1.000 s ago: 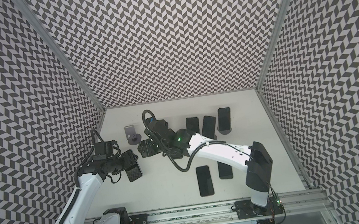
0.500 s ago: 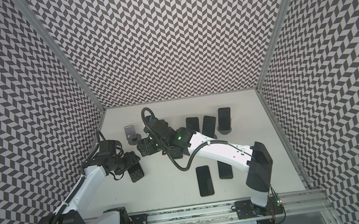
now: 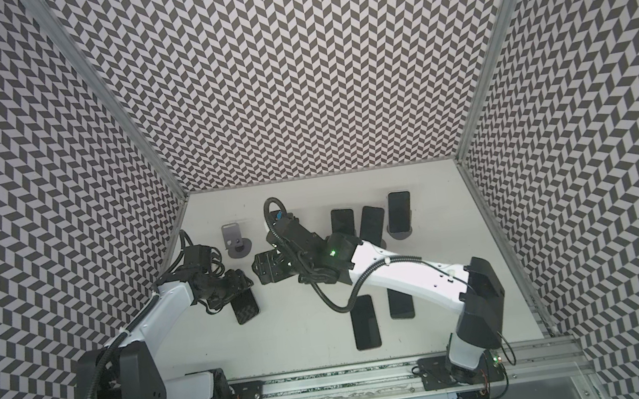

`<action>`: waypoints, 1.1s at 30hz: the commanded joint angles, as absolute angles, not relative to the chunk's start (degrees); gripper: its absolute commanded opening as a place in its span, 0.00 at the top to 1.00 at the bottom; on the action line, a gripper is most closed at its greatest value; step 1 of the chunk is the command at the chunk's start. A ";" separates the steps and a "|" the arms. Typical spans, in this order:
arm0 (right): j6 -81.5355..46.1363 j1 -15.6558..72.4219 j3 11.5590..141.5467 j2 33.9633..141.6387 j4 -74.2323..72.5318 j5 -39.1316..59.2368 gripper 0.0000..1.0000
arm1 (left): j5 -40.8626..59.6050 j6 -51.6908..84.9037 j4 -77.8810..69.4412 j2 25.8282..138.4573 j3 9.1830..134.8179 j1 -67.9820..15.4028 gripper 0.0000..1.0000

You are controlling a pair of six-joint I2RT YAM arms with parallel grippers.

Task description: Remove the phone from the phone stand

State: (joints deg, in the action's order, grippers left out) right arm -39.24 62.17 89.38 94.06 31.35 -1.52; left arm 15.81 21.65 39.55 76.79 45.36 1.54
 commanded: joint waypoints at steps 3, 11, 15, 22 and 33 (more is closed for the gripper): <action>-42.09 63.20 87.65 90.44 27.91 -3.51 0.20 | 14.70 18.81 42.41 81.70 50.36 1.93 0.42; -45.33 63.62 83.54 89.47 23.66 -2.33 0.20 | 13.11 18.86 41.70 82.45 51.81 2.23 0.41; -45.35 63.72 83.59 89.68 22.60 -2.72 0.20 | 11.79 18.92 40.92 84.39 52.72 2.40 0.41; -45.97 63.75 84.88 91.07 22.49 -1.94 0.20 | 9.11 18.07 41.26 87.80 54.40 2.59 0.41; -44.39 63.81 92.39 96.71 24.78 -0.65 0.21 | 8.25 15.65 39.90 92.69 55.29 5.15 0.41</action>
State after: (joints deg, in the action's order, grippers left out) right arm -44.56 63.48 90.24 95.53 25.43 -1.23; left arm 9.13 17.04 40.71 91.98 53.71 4.03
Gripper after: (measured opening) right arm 0.793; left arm 0.712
